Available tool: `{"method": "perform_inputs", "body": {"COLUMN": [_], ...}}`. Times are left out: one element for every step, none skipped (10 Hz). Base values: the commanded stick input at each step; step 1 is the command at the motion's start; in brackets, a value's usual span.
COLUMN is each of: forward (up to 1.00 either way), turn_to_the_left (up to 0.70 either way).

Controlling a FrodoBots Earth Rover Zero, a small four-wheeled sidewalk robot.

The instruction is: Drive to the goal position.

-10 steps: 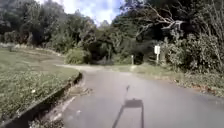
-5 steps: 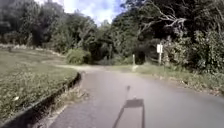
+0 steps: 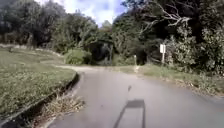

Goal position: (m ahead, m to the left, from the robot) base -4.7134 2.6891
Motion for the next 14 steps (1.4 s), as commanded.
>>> {"method": "perform_inputs", "body": {"forward": [0.70,0.70,0.70,0.70,0.70,0.70,0.70,0.70,0.70,0.70,0.32,0.14,0.00,0.00], "turn_to_the_left": [0.04,0.05,0.05,0.08,0.10,0.12,0.12,0.12,0.06,0.04,0.03,0.04,0.04,0.04]}}
